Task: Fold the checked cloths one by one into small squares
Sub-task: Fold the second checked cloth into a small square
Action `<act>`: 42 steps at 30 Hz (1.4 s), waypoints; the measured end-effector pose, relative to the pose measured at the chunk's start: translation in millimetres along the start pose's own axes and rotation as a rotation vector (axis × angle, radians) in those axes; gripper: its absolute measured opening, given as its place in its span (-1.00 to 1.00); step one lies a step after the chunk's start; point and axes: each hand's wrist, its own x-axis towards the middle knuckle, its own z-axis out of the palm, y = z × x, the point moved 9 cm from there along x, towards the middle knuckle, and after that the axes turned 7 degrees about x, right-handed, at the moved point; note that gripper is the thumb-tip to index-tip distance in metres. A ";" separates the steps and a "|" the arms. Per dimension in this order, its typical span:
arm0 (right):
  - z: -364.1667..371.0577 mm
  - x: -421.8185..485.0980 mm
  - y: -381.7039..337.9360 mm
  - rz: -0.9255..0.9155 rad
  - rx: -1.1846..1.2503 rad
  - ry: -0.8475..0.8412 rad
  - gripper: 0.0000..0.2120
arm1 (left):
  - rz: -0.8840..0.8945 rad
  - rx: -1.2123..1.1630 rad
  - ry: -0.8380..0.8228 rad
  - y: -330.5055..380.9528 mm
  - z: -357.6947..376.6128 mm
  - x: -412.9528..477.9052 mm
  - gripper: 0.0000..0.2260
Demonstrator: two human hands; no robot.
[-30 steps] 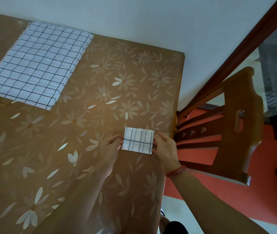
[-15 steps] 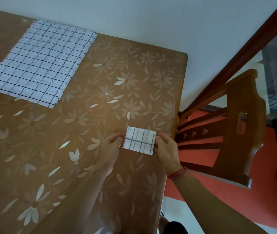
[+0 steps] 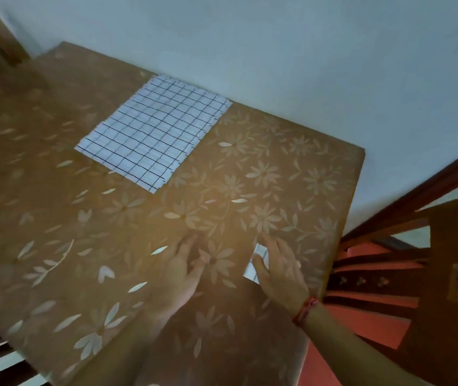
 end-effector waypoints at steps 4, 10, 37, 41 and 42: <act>18.7 16.0 -50.6 -0.184 -0.140 -0.067 -0.44 | 0.020 0.268 0.044 -36.1 -28.7 4.1 -0.53; 44.3 42.0 -109.8 -0.363 -0.206 -0.122 -0.51 | -0.045 0.339 0.100 -77.0 -69.8 9.7 -0.52; 233.7 235.0 -167.3 -0.597 -0.549 -0.300 -0.39 | -0.022 0.563 0.145 -169.5 -70.6 233.6 -0.53; 239.3 236.6 -165.9 -0.632 -0.551 -0.293 -0.41 | 0.066 0.543 0.207 -167.2 -63.9 243.4 -0.62; 238.4 235.9 -166.9 -0.648 -0.558 -0.279 -0.41 | 0.070 0.531 0.239 -166.6 -64.6 242.8 -0.66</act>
